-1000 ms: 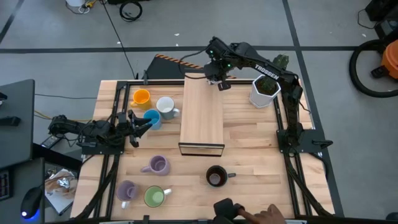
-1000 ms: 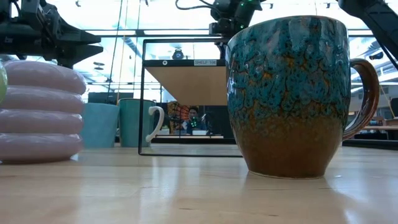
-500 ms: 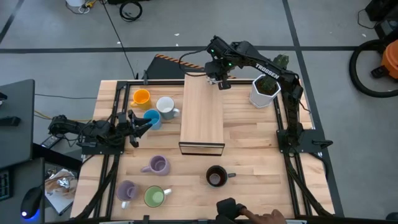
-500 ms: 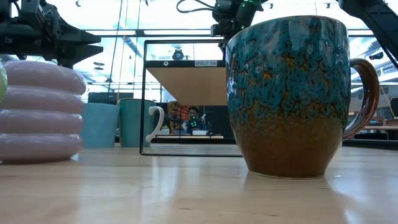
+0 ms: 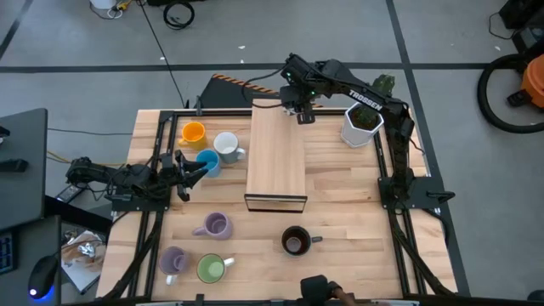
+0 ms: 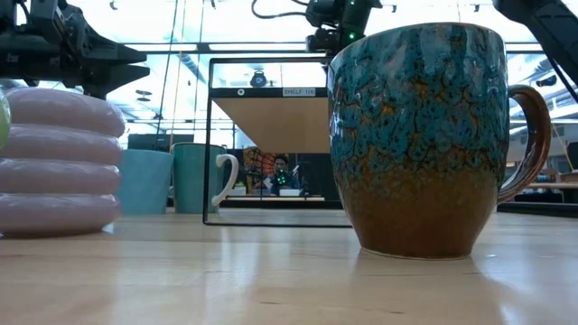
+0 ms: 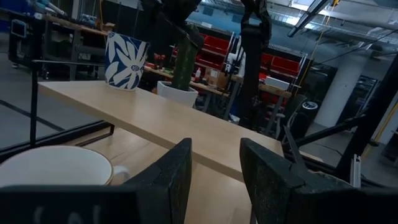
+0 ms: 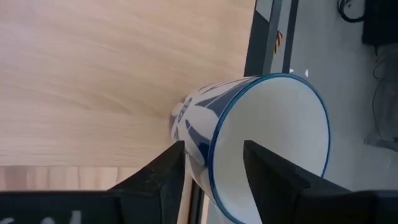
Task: Place coffee mugs
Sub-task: Put the blue mug on the shelf
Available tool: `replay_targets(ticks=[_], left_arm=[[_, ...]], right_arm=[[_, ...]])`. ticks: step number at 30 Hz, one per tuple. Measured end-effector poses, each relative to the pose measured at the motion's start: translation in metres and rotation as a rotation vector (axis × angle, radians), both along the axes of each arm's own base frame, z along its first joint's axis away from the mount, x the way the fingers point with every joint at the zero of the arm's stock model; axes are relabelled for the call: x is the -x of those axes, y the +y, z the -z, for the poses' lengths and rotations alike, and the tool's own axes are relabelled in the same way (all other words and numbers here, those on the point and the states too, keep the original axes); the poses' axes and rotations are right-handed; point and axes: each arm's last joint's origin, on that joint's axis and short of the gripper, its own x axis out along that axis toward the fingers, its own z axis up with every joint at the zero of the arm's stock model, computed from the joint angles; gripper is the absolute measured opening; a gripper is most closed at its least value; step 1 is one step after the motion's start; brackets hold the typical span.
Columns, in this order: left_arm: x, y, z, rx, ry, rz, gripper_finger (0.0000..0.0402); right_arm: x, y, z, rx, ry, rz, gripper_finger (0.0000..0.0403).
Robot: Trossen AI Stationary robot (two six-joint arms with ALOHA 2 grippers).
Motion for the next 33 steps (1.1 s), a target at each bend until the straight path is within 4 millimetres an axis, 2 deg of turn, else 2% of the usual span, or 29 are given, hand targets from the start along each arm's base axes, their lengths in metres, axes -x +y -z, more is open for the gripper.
replay_targets(ticks=[9,16,20,28,33], left_arm=[[0.01,0.007,-0.024,-0.017,0.085,-0.06,0.0141],[0.012,0.012,-0.017,0.069,0.185,-0.108,0.0141],[0.009,0.013,-0.01,0.12,0.273,-0.105,0.0141],[0.004,0.02,-0.024,0.178,0.473,-0.21,0.0141],[-0.007,0.021,-0.023,0.173,0.521,-0.224,0.0141]], right_arm=[[0.014,0.009,-0.021,0.002,-0.075,0.045,0.0231],[0.029,0.022,-0.044,0.011,-0.162,0.074,0.0265],[0.039,0.032,-0.058,-0.002,-0.222,0.115,0.027],[0.055,0.06,-0.077,-0.15,-0.324,0.103,0.0269],[0.057,0.077,-0.068,-0.23,-0.326,0.1,0.0269]])
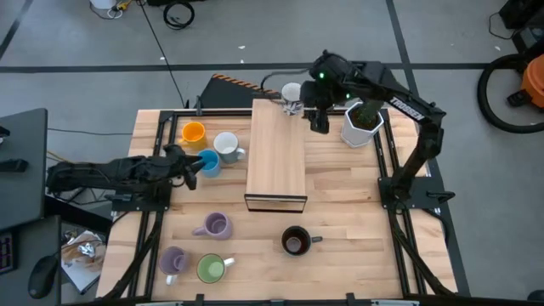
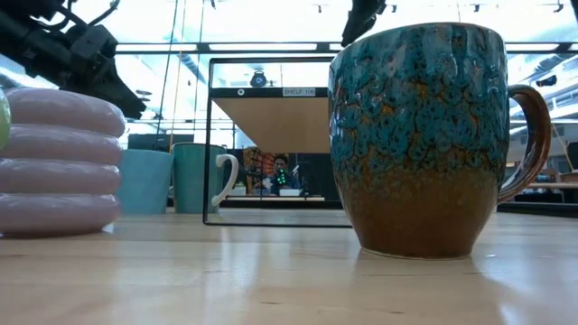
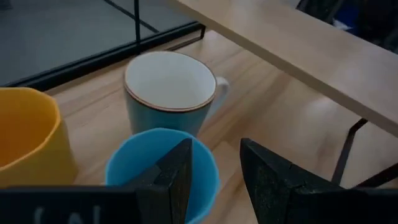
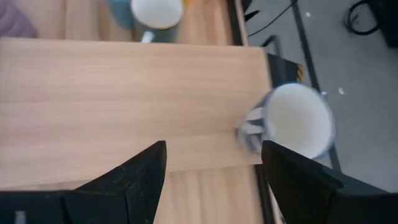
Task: Place coffee mugs
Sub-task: Put the blue mug on the shelf
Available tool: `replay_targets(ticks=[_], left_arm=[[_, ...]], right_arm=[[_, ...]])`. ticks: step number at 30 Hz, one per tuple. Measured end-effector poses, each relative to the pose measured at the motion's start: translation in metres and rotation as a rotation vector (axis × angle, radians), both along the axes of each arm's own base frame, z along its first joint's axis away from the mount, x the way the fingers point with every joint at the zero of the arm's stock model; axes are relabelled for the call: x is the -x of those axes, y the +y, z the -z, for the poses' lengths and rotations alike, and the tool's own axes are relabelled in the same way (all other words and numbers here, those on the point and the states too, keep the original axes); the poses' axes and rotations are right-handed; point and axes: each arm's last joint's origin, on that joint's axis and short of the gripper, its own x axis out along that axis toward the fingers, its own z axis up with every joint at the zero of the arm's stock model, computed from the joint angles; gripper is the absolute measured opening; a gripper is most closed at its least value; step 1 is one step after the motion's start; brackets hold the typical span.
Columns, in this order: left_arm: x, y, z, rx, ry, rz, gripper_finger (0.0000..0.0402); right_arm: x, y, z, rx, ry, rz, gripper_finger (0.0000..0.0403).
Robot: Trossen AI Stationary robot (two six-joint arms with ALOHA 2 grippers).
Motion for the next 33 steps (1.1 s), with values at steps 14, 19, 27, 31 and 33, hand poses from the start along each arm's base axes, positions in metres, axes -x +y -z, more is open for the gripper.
replay_targets(ticks=[14,19,27,31,33], left_arm=[[-0.031,-0.003,-0.029,0.068,0.163,0.097,0.0141],[-0.048,0.0,-0.028,0.139,0.292,0.112,0.0141],[-0.067,0.015,-0.014,0.175,0.498,0.106,0.0141],[-0.077,0.025,-0.009,0.196,0.572,0.115,0.0141],[-0.081,0.03,-0.004,0.203,0.611,0.122,0.0141]], right_arm=[[0.028,0.034,0.059,0.132,-0.254,-0.015,0.0269],[0.037,0.041,0.09,0.173,-0.343,-0.036,0.0269],[0.044,0.062,0.13,0.2,-0.411,-0.126,0.0269],[0.046,0.073,0.146,0.177,-0.43,-0.152,0.0269],[0.046,0.077,0.154,0.167,-0.454,-0.158,0.0269]])
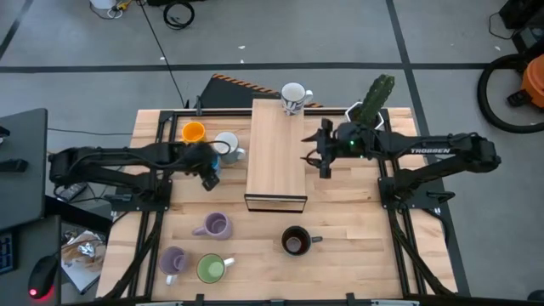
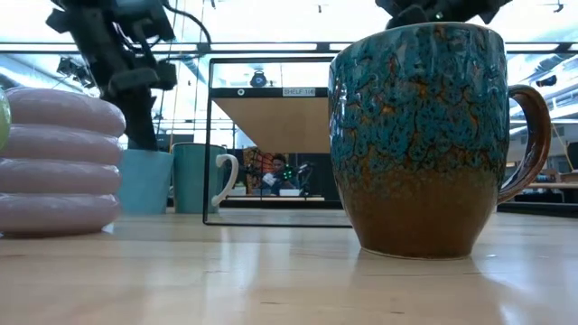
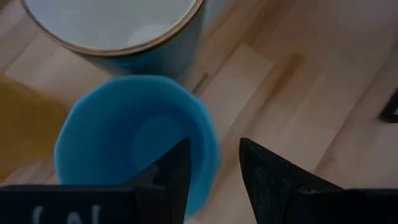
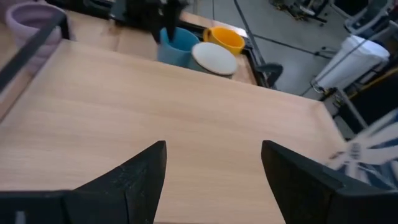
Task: Place coffee mugs
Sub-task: Put the blue mug on the shelf
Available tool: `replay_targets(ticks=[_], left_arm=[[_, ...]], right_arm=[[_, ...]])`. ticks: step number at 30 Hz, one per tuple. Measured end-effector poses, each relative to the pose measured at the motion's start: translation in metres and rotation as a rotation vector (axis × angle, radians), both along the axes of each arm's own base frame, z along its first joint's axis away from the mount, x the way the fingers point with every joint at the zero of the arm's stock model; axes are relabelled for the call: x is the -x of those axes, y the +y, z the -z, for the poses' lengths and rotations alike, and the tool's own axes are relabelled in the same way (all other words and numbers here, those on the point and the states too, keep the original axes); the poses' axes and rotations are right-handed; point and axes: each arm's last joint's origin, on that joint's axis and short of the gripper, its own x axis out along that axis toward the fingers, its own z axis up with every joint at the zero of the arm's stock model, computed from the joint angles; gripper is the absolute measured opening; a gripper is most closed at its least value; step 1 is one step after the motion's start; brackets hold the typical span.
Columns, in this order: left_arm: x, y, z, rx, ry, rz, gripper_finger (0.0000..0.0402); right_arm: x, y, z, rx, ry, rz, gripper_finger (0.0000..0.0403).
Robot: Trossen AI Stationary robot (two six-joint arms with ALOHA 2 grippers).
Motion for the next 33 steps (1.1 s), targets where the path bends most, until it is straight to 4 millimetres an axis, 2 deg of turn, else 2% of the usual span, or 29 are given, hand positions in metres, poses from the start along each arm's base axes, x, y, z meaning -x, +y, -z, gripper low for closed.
replay_targets(ticks=[8,21,25,31,33], left_arm=[[-0.01,0.008,0.022,0.099,0.126,0.064,0.0141],[-0.007,0.005,0.027,0.1,0.212,0.135,0.0136],[-0.007,0.005,0.027,0.105,0.21,0.141,0.0108],[-0.007,0.004,0.027,0.123,0.203,0.156,0.0037],[-0.007,0.004,0.026,0.123,0.204,0.157,0.0031]], right_arm=[[-0.001,0.012,0.027,0.006,-0.078,-0.047,0.0269],[0.001,0.019,0.041,0.005,-0.199,-0.078,0.0269],[0.002,0.019,0.044,-0.013,-0.205,-0.072,0.0269],[0.003,0.019,0.047,-0.019,-0.196,-0.07,0.0269],[0.003,0.019,0.047,-0.014,-0.196,-0.072,0.0269]])
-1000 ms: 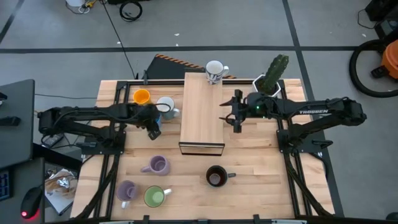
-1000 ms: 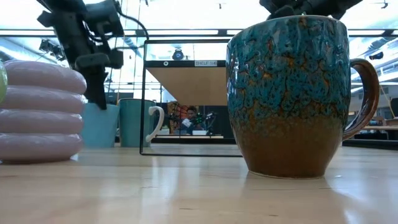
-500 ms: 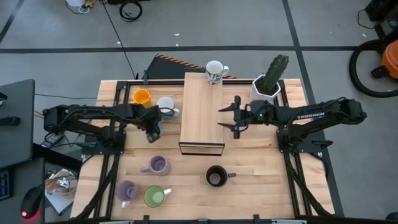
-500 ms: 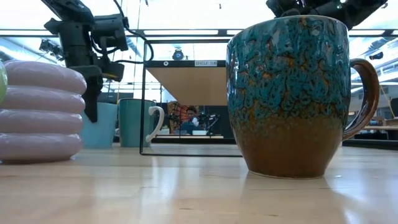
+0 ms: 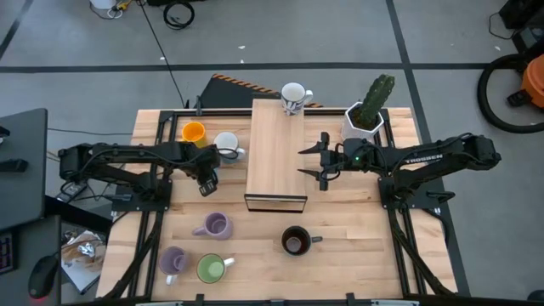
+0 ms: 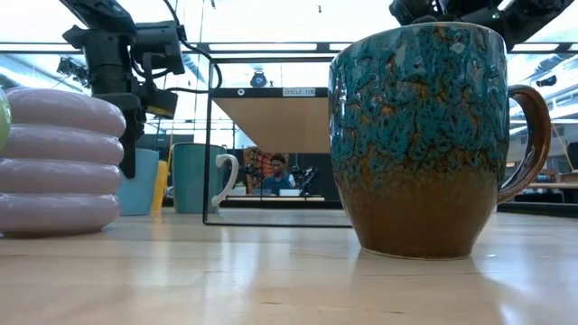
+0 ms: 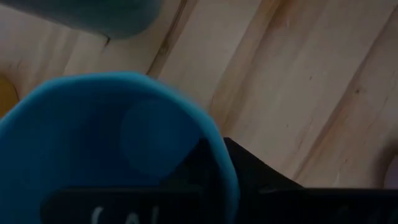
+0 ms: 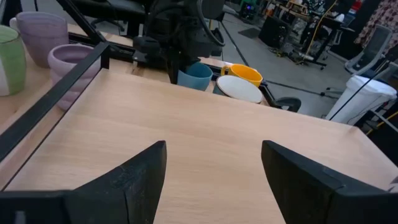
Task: Place coffee mugs
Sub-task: Put the blue mug on the shelf
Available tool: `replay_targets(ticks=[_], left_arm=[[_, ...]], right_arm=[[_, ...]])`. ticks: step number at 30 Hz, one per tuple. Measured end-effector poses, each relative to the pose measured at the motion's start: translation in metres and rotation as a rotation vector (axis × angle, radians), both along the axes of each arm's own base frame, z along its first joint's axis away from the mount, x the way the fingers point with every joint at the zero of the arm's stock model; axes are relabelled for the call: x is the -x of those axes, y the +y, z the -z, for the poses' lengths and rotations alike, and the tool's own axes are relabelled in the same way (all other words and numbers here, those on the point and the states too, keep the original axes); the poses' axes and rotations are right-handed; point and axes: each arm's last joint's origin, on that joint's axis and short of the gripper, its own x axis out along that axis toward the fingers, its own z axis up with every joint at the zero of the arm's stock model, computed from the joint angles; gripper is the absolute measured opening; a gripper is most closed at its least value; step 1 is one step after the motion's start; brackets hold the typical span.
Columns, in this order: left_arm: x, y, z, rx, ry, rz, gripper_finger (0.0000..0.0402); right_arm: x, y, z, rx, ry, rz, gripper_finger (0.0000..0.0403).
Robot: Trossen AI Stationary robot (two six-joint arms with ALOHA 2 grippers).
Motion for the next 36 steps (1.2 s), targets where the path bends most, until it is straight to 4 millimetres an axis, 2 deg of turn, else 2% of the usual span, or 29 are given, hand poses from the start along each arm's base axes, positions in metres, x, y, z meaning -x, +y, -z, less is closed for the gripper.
replay_targets(ticks=[4,8,18,28,36], left_arm=[[-0.001,0.0,-0.002,0.02,0.003,0.017,0.0031],[-0.001,-0.002,-0.014,0.052,0.027,0.037,0.003],[-0.009,0.001,-0.076,-0.003,0.031,0.154,0.003],[-0.005,0.022,-0.124,-0.181,0.022,0.158,0.0031],[-0.01,0.035,-0.141,-0.365,-0.01,0.235,0.0031]], right_arm=[[0.0,0.0,0.0,0.004,0.001,-0.001,0.0269],[0.0,0.0,0.0,0.002,0.002,-0.001,0.0269],[0.0,0.0,0.0,0.002,0.002,-0.001,0.0269],[0.0,0.0,0.0,0.004,0.002,-0.001,0.0269],[0.0,0.0,0.0,0.005,0.002,-0.001,0.0269]])
